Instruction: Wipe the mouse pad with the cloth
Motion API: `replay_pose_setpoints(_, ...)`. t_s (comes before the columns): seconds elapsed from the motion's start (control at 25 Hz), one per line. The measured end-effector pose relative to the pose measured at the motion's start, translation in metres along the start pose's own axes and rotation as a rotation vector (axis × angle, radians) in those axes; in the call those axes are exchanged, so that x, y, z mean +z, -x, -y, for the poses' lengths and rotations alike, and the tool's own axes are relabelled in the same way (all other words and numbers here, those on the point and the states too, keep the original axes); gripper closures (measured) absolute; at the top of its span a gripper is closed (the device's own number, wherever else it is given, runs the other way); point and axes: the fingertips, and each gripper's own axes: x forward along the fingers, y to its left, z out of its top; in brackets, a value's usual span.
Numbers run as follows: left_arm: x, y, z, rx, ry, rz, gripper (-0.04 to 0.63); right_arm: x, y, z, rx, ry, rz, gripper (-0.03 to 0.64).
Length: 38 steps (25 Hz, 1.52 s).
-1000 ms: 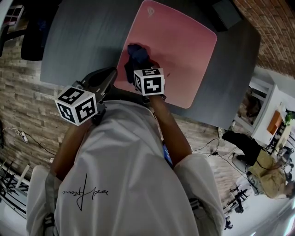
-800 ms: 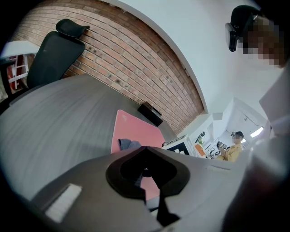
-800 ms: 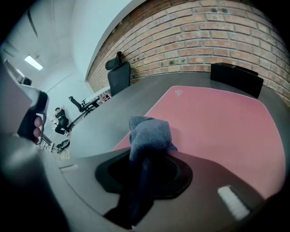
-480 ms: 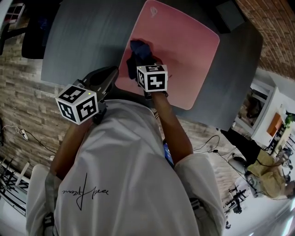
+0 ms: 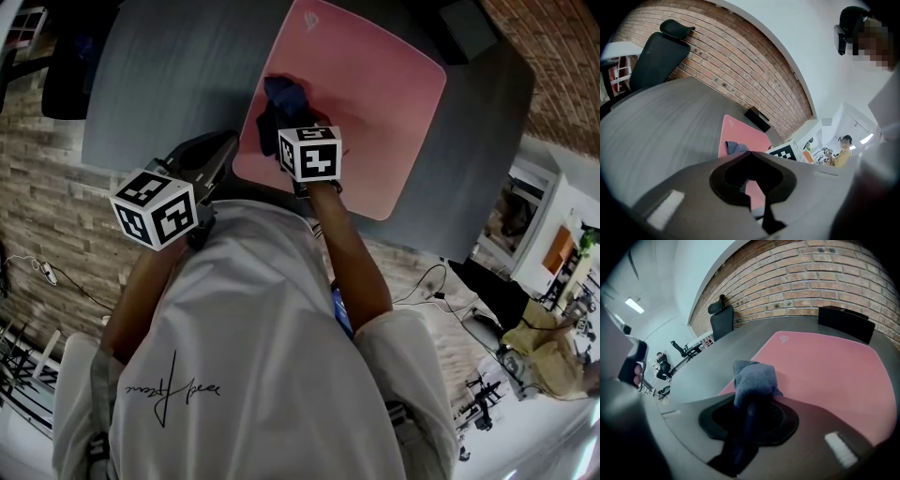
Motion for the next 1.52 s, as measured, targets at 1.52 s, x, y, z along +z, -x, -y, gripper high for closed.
replay_pose_setpoints(1.52,-0.006,-0.008,0.015,-0.045,-0.013,-0.025,0.594,-0.015,0.029,0.042,-0.045,-0.067,0.026,0.520)
